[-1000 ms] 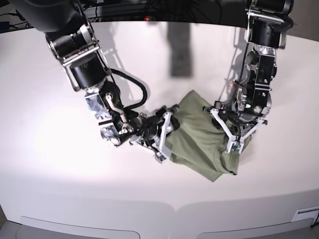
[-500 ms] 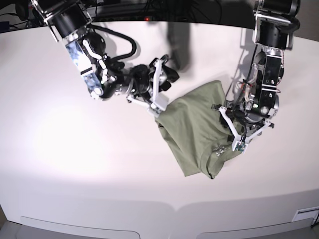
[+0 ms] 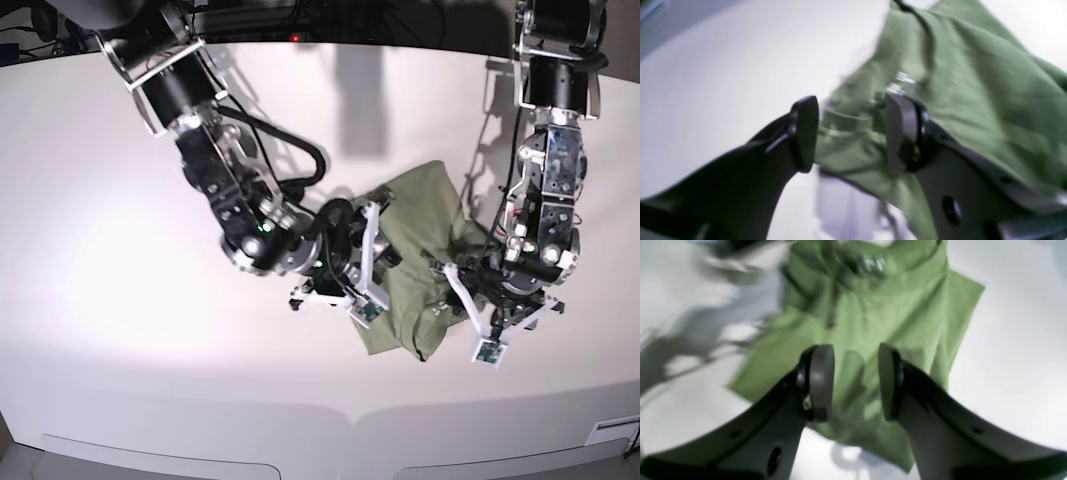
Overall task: Fold the T-shirt properly
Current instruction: 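Fold the shirt's edge with the right gripper toward the left gripper, then press and square the folded shirt with both grippers, then release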
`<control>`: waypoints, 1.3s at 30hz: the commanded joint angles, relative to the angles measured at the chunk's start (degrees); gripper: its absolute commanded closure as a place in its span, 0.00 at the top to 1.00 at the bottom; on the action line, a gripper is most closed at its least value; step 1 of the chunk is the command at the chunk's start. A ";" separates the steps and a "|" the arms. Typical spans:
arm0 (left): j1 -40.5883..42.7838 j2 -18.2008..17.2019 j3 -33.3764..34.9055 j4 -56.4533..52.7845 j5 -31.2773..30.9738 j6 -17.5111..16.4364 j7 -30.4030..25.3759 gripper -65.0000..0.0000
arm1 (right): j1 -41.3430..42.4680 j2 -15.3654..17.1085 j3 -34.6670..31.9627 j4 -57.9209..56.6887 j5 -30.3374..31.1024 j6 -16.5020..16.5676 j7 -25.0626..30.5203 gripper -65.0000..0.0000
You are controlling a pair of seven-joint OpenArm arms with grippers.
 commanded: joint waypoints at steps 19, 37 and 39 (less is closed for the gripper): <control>4.79 -0.22 -0.11 1.22 -15.67 -0.44 3.61 0.49 | 9.03 -5.97 3.26 -11.43 -3.82 0.42 -3.37 0.35; 6.71 -0.22 -0.11 1.22 -15.30 -0.44 3.39 0.49 | 3.74 -1.57 11.93 -9.42 -2.49 2.23 -5.92 0.35; 6.75 -0.22 -0.11 1.22 -15.28 -0.44 3.48 0.49 | 2.45 0.63 10.27 -9.38 -2.21 2.36 -6.14 0.35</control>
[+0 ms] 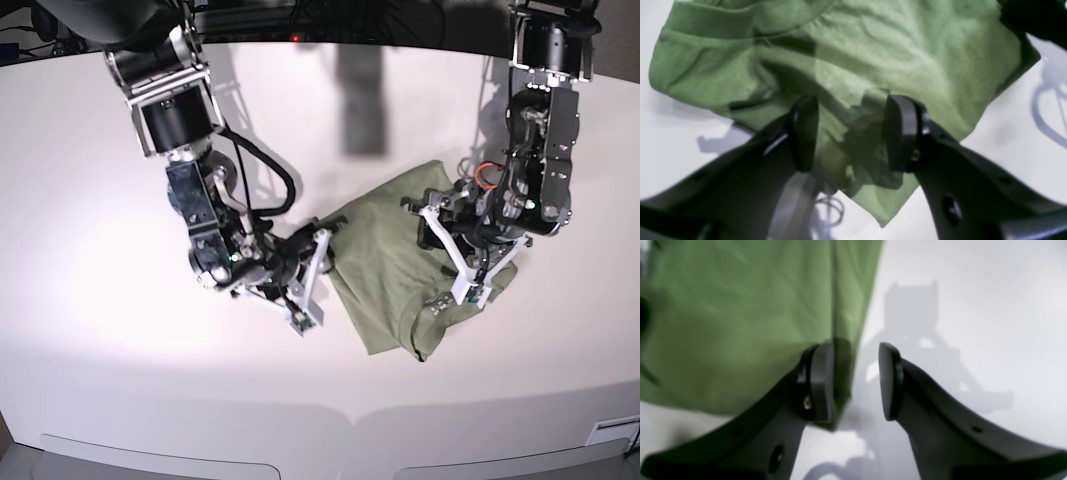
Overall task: Fold the T-shirt properly
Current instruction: 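Press and square the folded shirt with both grippers, then release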
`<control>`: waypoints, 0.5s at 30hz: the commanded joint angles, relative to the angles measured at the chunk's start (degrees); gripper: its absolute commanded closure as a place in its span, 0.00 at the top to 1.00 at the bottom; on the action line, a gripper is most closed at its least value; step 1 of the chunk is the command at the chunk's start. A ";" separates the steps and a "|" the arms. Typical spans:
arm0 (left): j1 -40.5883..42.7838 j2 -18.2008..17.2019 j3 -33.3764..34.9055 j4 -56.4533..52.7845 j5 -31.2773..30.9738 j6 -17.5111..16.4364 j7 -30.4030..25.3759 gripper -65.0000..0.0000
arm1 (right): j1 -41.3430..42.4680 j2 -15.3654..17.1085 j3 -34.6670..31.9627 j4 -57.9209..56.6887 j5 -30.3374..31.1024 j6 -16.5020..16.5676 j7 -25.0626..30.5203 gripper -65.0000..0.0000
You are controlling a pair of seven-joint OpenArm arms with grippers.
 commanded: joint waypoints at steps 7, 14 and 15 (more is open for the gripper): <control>0.87 -0.20 -0.22 1.11 4.09 -0.02 -1.40 0.49 | -2.19 7.43 -9.29 1.66 4.83 3.39 0.90 0.35; 0.90 -0.22 -0.22 1.11 4.66 -0.02 -1.42 0.49 | -7.26 7.45 -11.43 5.81 5.20 3.48 -0.33 0.35; 0.87 -0.22 -0.22 1.11 4.94 -0.04 -1.46 0.49 | -8.39 7.48 -11.41 6.91 5.16 3.48 -0.35 0.35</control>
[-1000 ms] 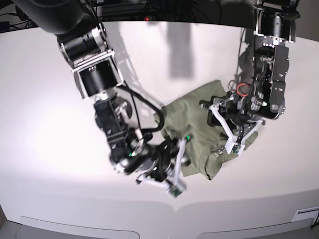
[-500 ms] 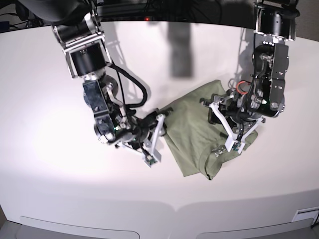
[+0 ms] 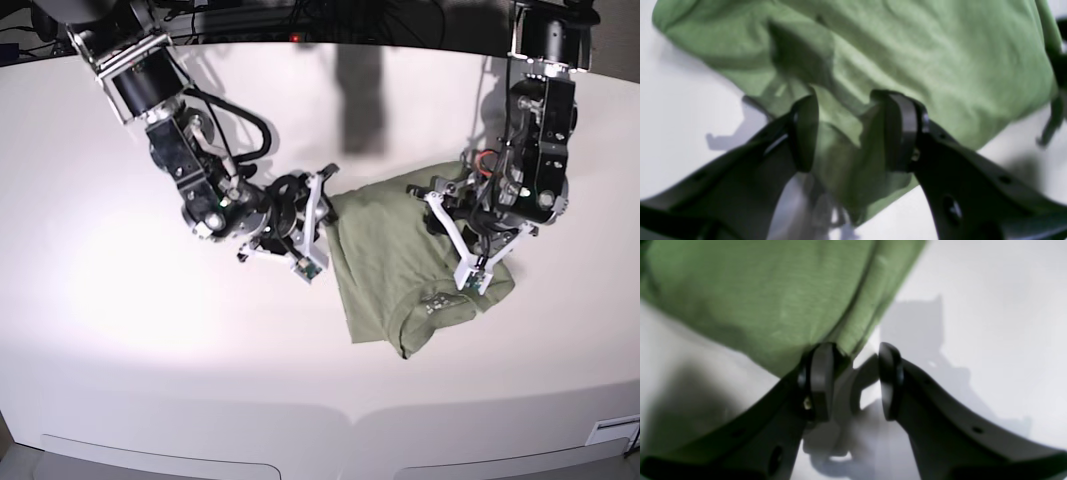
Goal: Fold the T-shirt properly
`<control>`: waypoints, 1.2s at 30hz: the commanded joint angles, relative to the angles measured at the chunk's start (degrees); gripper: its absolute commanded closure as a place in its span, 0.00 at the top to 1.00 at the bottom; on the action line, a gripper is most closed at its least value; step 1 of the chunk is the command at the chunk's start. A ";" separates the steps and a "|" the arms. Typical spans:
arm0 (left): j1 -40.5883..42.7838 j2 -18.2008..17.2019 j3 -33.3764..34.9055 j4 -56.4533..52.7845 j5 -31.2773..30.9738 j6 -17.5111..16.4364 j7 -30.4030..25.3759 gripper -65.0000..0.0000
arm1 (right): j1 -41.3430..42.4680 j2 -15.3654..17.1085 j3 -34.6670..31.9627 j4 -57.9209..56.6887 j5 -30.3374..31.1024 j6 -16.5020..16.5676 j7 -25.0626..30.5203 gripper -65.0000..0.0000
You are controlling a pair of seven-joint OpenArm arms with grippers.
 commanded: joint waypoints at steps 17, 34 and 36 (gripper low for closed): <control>-1.42 -0.81 -0.22 3.28 3.89 -0.02 -4.07 0.49 | -1.01 1.77 1.97 6.16 1.11 0.79 -0.26 0.35; 3.50 -18.10 -0.24 17.20 -3.50 6.29 -3.21 0.49 | -2.23 1.79 24.70 23.17 7.74 3.87 -9.88 0.35; 6.43 -20.09 -0.33 17.22 -3.52 6.34 -3.17 0.49 | -5.88 1.81 28.57 26.53 7.74 3.89 -10.14 0.35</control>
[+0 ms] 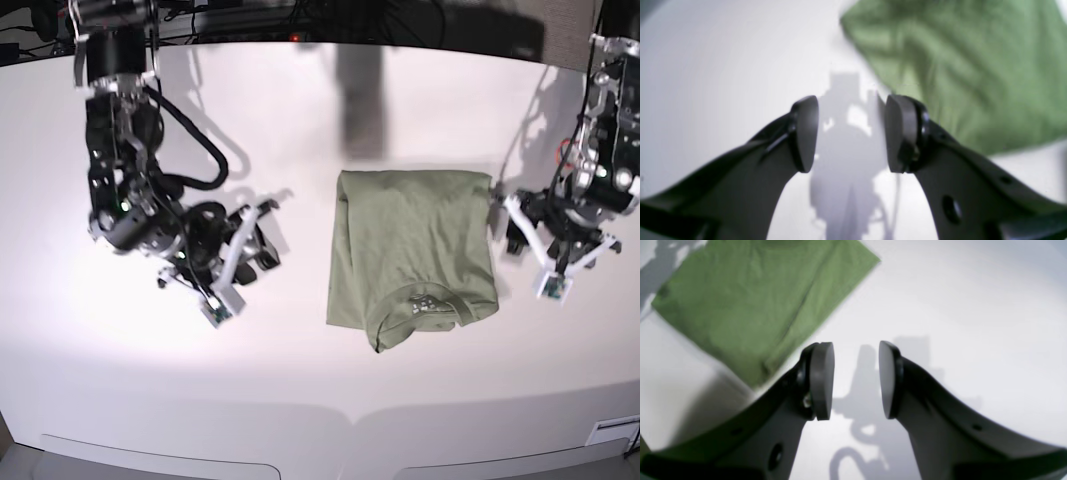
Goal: Fold the T-shirt properly
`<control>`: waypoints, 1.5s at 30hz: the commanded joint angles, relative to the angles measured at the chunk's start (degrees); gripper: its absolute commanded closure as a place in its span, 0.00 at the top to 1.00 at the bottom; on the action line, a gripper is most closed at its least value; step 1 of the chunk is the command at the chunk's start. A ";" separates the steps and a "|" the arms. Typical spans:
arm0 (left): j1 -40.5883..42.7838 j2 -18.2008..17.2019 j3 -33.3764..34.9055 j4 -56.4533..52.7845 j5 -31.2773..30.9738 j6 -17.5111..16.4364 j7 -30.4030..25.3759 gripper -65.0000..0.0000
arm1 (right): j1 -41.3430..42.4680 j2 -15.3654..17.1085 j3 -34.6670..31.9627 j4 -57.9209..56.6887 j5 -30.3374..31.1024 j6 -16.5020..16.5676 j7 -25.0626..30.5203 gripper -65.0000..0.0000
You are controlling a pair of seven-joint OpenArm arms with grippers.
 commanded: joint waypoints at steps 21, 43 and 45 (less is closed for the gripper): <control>38.05 -5.46 -20.46 24.35 4.42 3.65 1.09 0.49 | -45.11 0.63 40.94 33.90 21.84 1.57 -18.45 0.35; 64.96 3.45 -22.38 7.78 -3.02 -18.58 -17.73 0.49 | -69.81 -9.11 46.99 18.38 19.63 1.70 -9.64 0.35; 62.58 3.48 -22.21 -0.33 -3.72 -21.22 -19.52 0.49 | -69.09 -7.52 46.99 11.50 19.58 1.70 -8.41 0.35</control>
